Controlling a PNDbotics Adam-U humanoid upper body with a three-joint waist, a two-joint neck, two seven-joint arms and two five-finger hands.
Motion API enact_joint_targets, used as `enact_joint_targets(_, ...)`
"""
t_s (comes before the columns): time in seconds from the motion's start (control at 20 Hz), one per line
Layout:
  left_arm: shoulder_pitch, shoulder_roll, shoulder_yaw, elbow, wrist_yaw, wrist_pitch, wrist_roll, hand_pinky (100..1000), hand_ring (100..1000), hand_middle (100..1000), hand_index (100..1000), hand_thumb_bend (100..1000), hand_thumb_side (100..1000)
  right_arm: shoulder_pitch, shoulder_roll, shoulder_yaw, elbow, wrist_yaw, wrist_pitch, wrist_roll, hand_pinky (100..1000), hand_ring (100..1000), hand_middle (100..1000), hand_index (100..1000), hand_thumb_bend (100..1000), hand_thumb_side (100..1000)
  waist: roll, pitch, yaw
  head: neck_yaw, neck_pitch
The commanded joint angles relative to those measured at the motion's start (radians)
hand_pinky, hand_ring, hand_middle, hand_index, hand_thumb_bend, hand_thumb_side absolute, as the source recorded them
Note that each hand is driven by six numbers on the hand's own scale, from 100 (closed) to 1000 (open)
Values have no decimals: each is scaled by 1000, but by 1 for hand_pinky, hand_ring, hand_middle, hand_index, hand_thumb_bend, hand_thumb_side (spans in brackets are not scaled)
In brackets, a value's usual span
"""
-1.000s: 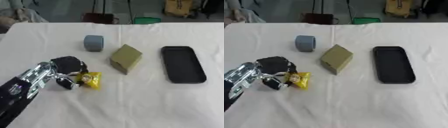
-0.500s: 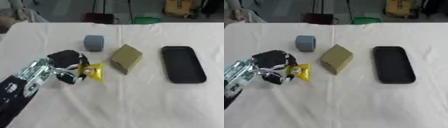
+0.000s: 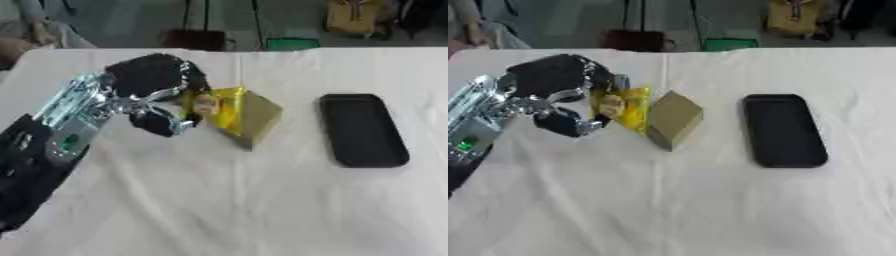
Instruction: Pick up objects on the table and place them in the box.
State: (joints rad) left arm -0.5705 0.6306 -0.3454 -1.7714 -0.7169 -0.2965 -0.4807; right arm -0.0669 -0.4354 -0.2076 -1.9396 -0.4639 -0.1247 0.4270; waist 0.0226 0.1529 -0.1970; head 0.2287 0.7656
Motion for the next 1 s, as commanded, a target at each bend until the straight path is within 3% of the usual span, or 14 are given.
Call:
enact_joint_targets(0.05, -78, -35, -34, 52, 40, -5, -53, 646, 484, 515, 729, 100, 249, -9, -17, 5, -20, -16, 0, 9, 666, 548, 770, 845, 100, 644, -6, -19, -15, 14, 4)
enact_joint_targets(0.3, -219, -165, -69, 189, 28, -6, -110, 645, 478, 511, 730, 100, 248, -19, -15, 17, -27, -29, 1, 18, 666, 549, 769, 844, 100, 642, -12, -17, -44, 32, 4)
enact_joint_targets(0.65, -389, -356, -53, 384, -16, 63, -123, 634, 465, 505, 738, 100, 245, -48, -18, 36, -43, -52, 5, 33, 667, 551, 769, 843, 100, 636, -7, -8, -95, 67, 4)
enact_joint_targets(0.85, -422, -405, -35, 487, -77, 46, -78, 634, 470, 517, 745, 100, 247, -61, -19, 44, -51, -65, 7, 37, 667, 552, 769, 842, 100, 663, -7, -6, -124, 80, 4)
enact_joint_targets(1.0, -444, -403, -16, 564, -124, 34, -31, 639, 481, 537, 750, 100, 249, -79, -18, 53, -57, -77, 9, 42, 667, 552, 768, 842, 100, 630, -4, 0, -170, 105, 4)
